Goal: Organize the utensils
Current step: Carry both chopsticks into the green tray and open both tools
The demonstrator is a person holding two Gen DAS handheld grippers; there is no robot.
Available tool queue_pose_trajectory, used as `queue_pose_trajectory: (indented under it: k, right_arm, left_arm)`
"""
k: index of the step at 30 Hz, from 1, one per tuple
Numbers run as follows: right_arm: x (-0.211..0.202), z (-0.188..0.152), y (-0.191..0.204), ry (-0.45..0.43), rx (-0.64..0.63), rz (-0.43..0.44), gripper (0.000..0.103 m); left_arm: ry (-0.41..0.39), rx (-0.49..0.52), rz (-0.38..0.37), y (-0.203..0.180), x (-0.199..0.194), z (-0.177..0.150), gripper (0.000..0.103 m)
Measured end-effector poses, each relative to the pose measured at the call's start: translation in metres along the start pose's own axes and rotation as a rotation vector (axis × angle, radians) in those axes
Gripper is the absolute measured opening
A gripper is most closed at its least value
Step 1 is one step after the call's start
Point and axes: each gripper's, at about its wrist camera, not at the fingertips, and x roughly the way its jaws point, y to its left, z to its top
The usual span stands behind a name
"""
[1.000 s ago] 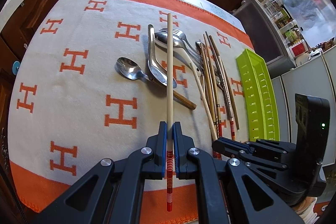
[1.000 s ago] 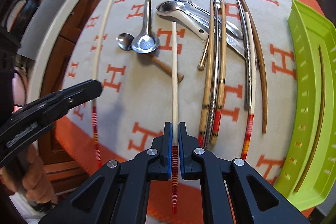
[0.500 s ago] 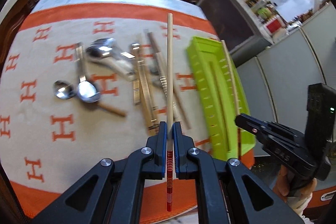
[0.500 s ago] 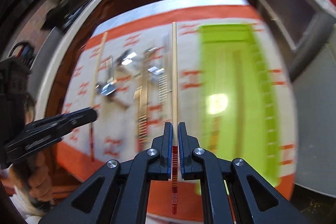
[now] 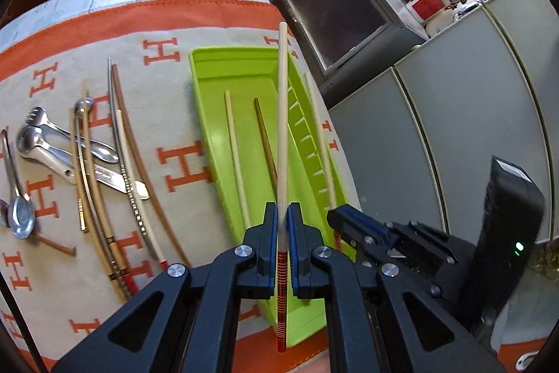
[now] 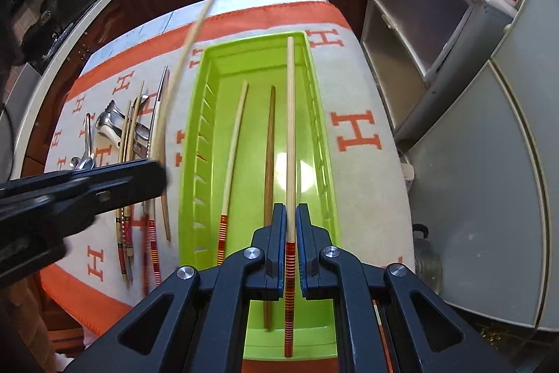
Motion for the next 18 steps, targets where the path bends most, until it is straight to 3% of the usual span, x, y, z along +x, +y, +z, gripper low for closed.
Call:
queue_pose_trajectory:
  k: [8,13,18]
  right_arm:
    - [-0.002,0.000,-0.005,-0.047,0.074,0.006,0.018]
    - [-0.009,-0.003,-0.013,-0.057,0.124,0.024,0.018]
    - [-0.011,-0.011,-0.015,-0.058,0.146,0.039,0.018]
  left_arm:
    - [0.057,-0.053,0.011,0.003,0.035,0.005,0.004]
    - [0.071,-0.042,0.037,-0.004,0.040,0.003,0.020]
    - [0.059,-0.011,0.067,-0.001,0.025,-0.005,0.027]
